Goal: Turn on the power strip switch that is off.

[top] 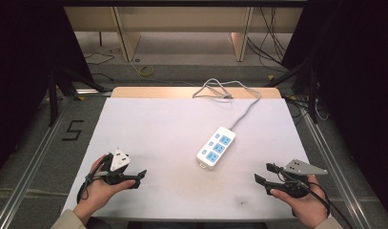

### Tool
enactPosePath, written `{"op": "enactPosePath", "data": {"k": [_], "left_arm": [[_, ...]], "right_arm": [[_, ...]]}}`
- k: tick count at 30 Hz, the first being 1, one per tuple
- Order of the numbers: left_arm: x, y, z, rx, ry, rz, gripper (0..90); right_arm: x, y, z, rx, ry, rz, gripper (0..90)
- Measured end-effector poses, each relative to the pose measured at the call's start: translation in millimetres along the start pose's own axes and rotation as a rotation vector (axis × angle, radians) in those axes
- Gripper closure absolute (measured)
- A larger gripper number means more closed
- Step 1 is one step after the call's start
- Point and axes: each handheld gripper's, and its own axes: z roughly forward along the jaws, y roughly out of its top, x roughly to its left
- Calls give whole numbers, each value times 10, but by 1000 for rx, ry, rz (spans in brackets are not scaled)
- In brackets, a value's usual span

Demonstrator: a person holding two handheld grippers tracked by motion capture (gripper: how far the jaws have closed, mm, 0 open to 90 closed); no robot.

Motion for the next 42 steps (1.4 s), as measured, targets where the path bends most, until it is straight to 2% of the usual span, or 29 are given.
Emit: {"op": "enactPosePath", "data": {"k": [6, 9, 10, 11, 12, 15, 22, 31, 42], "left_arm": [[-9, -6, -5, 2, 0, 1, 156], [-5, -10, -6, 3, 5, -4, 156], [-2, -11, -4, 4, 7, -8, 157], [3, -10, -2, 3, 8, -5, 158], [5, -10, 1, 7, 7, -3, 158], [2, -10, 3, 8, 9, -6, 158], [-6, -8, 6, 6, 11, -11, 160], [-18, 5, 21, 8, 2, -5, 160], [-11, -4, 16, 5, -3, -12, 162]], "right_arm": [[12, 14, 0, 23, 13, -1, 464], [35, 48, 10, 54, 16, -25, 595], [45, 76, 20, 70, 14, -59, 681], [48, 86, 24, 76, 11, -68, 721], [48, 86, 24, 76, 11, -68, 721], [47, 137, 50, 96, -18, -103, 878], [42, 222, 97, 121, -37, -96, 900], [20, 388, 224, 144, -21, -72, 900], [8, 558, 423, 185, -4, -80, 900]]}}
